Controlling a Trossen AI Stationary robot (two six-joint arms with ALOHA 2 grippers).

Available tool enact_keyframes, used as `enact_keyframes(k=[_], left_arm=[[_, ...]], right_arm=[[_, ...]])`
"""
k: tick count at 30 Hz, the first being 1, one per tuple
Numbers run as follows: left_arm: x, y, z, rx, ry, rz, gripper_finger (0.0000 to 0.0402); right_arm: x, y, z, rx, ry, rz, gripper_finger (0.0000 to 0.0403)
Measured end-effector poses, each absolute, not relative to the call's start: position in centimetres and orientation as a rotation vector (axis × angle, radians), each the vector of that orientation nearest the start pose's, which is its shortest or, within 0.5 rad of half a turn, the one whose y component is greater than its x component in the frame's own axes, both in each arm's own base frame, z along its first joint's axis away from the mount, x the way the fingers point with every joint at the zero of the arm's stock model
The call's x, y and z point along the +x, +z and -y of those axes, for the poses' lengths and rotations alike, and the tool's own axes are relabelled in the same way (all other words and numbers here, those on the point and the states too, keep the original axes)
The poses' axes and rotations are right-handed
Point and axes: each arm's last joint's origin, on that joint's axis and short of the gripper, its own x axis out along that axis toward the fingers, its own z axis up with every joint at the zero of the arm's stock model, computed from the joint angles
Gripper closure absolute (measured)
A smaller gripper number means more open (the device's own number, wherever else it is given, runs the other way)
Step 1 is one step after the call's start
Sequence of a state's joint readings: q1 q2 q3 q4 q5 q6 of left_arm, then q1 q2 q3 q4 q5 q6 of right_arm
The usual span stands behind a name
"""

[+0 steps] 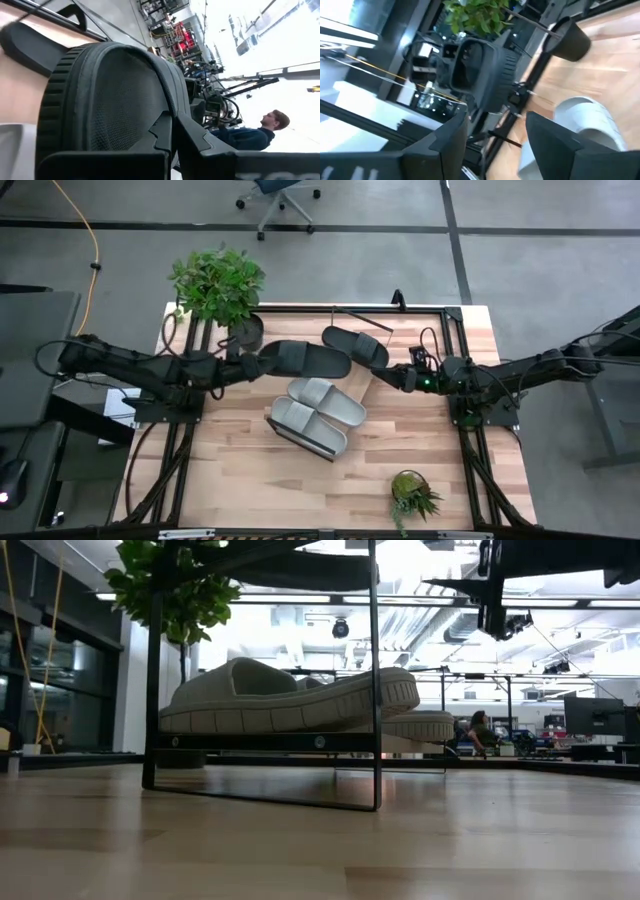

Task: Pick and place slides into the shelf
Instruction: Put the black slide on the shelf

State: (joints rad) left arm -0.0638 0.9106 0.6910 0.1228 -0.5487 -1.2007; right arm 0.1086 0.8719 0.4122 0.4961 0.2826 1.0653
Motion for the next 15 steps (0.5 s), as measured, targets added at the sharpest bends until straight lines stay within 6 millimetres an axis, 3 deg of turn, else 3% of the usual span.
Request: enact_keyframes(k=[8, 15], left_arm=[[23.1, 30.2, 0.3, -1.129, 0.441, 0.270, 0.0401], [24.4, 29.5, 0.4, -1.132, 0.437, 0.286, 0.0401]], right_arm=[[19.8, 25.3, -1.5, 1.102, -0.121, 0.142, 0.0166], [20.4, 25.4, -1.5, 1.110, -0.095, 0.197, 0.0164]])
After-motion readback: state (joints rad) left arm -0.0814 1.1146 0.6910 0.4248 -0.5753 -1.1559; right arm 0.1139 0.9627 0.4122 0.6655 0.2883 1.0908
